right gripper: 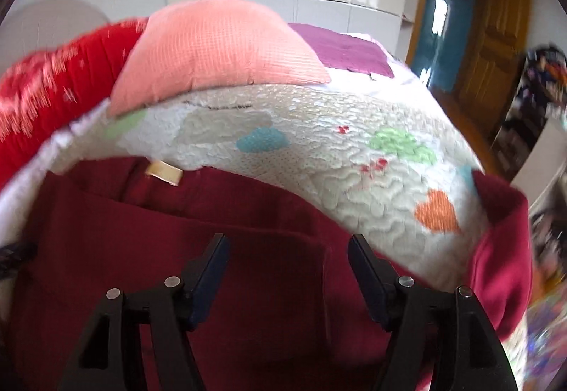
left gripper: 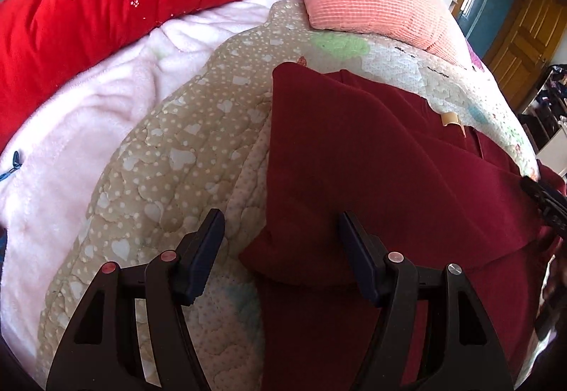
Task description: Fold small clothes
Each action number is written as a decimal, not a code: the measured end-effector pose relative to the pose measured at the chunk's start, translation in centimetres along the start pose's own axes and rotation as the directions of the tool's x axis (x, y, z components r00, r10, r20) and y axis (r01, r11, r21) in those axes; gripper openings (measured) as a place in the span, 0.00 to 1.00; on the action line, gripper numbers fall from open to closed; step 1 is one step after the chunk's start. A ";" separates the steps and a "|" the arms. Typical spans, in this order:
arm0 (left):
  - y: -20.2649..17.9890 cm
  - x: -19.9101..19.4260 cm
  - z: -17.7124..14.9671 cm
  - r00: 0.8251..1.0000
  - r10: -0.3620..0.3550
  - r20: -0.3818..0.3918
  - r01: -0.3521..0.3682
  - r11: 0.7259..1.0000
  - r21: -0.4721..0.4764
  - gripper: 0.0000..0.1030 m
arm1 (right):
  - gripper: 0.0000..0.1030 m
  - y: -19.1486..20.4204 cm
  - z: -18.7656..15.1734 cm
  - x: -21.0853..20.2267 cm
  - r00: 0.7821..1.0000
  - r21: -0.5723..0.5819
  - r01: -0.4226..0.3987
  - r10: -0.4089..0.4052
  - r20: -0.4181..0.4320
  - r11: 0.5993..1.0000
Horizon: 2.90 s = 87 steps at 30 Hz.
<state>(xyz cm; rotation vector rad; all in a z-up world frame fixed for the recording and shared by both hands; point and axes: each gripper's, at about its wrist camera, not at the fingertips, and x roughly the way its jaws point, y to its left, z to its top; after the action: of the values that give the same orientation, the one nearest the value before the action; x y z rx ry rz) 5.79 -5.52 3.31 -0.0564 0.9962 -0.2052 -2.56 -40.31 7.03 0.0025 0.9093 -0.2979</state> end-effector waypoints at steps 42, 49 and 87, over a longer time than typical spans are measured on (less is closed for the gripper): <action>-3.7 -3.4 -0.9 0.998 0.002 0.065 -0.006 0.998 0.057 0.77 | 0.36 -3.1 -4.9 -4.5 0.993 0.094 -0.119 0.121 -0.017 0.989; -5.6 -1.3 -1.4 0.996 0.079 0.030 -0.082 0.988 0.132 0.77 | 0.45 -4.0 -5.0 -1.5 0.989 0.173 -0.119 0.133 -0.071 0.978; -16.0 -0.8 -4.7 0.996 -0.094 0.005 0.089 0.960 0.266 0.77 | 0.06 -27.8 -13.2 -9.0 0.995 0.511 0.031 0.025 -0.102 0.859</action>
<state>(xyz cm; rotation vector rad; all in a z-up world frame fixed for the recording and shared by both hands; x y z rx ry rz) -0.84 -20.85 3.66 0.1404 0.9419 -0.4213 -25.07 -62.98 9.30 0.5165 0.9112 -0.5417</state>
